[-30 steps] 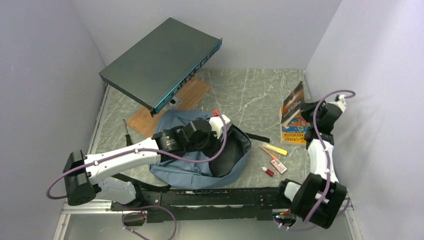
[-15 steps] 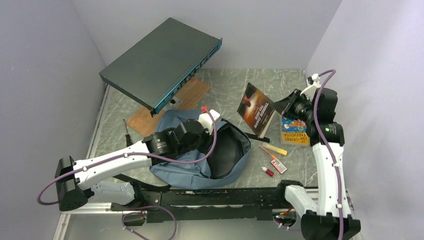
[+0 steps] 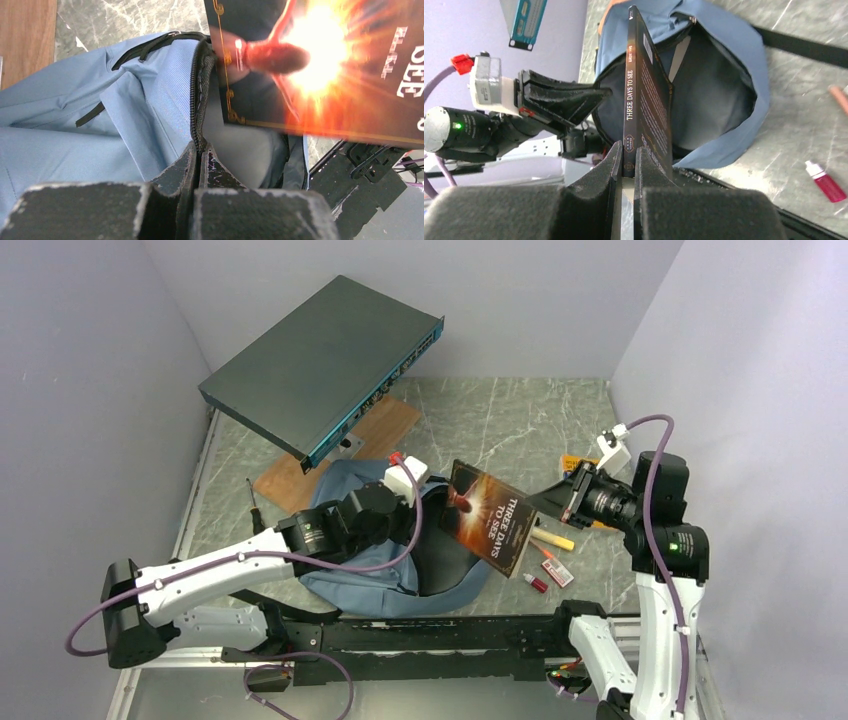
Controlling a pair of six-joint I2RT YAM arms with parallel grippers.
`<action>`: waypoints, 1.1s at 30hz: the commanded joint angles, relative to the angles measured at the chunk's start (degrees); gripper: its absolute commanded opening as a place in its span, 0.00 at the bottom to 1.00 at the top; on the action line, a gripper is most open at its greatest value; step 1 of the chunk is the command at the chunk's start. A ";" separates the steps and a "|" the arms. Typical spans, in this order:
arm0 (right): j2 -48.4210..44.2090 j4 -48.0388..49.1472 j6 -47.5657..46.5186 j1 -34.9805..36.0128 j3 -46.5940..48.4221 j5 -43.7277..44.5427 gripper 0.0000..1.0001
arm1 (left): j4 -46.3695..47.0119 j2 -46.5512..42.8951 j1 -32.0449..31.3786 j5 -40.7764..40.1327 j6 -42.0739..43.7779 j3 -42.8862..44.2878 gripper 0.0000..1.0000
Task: Pack the student bag
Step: Pick up the book from the center of the board, then place the book in the student bag.
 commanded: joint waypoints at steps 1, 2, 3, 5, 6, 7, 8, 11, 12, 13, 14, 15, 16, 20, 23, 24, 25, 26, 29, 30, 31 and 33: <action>0.23 -1.47 1.78 0.04 -2.34 -6.00 0.00 | 5.47 -4.12 0.33 -3.87 0.05 -0.59 0.00; 0.39 -1.47 1.72 0.04 -3.24 -6.47 0.00 | 5.76 -4.62 0.32 -4.05 0.06 -0.86 0.00; 0.45 -0.83 2.08 0.04 -4.50 -7.16 0.00 | 6.10 -5.28 0.27 -4.14 0.05 -1.23 0.00; 0.15 1.90 3.90 0.04 -7.75 -8.86 0.00 | 7.36 -6.58 0.27 -4.27 0.18 -2.09 0.00; 0.11 2.90 4.36 0.04 -9.00 -9.33 0.00 | 7.97 -7.26 0.27 -4.27 0.27 -2.65 0.00; 0.22 3.18 4.32 0.04 -10.10 -9.50 0.00 | 8.86 -7.94 0.27 -4.09 0.51 -3.35 0.00; 0.51 3.39 4.15 0.04 -11.16 -9.89 0.00 | 9.83 -8.45 0.27 -3.78 0.84 -3.82 0.00; -0.02 7.20 6.73 0.75 -15.17 -11.35 0.00 | 11.32 -9.75 0.20 -2.69 1.88 -4.48 0.00; -0.32 8.55 7.75 0.93 -16.67 -11.64 0.00 | 11.74 -10.29 0.19 -2.42 2.61 -4.66 0.00; -0.47 9.31 8.37 1.07 -17.88 -12.04 0.00 | 12.14 -10.77 0.18 -2.50 3.20 -4.79 0.00; -0.42 9.37 8.36 1.36 -18.78 -12.18 0.00 | 12.43 -11.29 0.18 -2.96 3.74 -4.91 0.00; -0.30 8.99 7.94 1.67 -18.68 -11.90 0.00 | 12.48 -11.71 0.14 -3.60 4.21 -4.94 0.00; -0.18 8.11 7.42 1.97 -17.90 -11.23 0.00 | 12.32 -12.07 0.17 -4.47 4.80 -4.83 0.00; 1.74 -0.25 1.06 2.24 -9.51 -2.25 0.00 | 10.08 -11.97 0.18 -7.53 5.15 -3.19 0.00; 1.87 -2.57 0.15 2.24 -5.31 0.69 0.00 | 9.49 -11.10 0.16 -9.16 4.97 -2.40 0.00; 1.59 -1.74 1.06 2.24 -5.93 -0.40 0.00 | 9.46 -10.91 0.17 -9.30 5.08 -2.17 0.00; 1.35 -0.94 1.50 2.24 -7.11 -1.40 0.00 | 9.61 -10.79 0.18 -9.38 5.25 -2.07 0.00; 1.33 -1.27 0.99 2.24 -7.72 -1.15 0.00 | 9.66 -10.65 0.18 -9.60 5.49 -1.97 0.00; 1.93 -4.39 -2.16 2.24 -6.33 1.61 0.00 | 9.93 -10.18 0.18 -10.68 7.02 -1.54 0.00; 2.06 -4.52 -2.52 2.29 -5.82 1.10 0.00 | 10.23 -10.09 0.14 -10.77 7.57 -1.40 0.00; 2.23 -4.34 -2.46 2.37 -5.42 -0.34 0.00 | 10.43 -10.06 0.18 -10.82 7.95 -1.20 0.00; 2.63 -3.60 -1.97 3.06 -5.14 -2.91 0.00 | 10.59 -10.06 0.18 -10.77 8.66 -0.64 0.00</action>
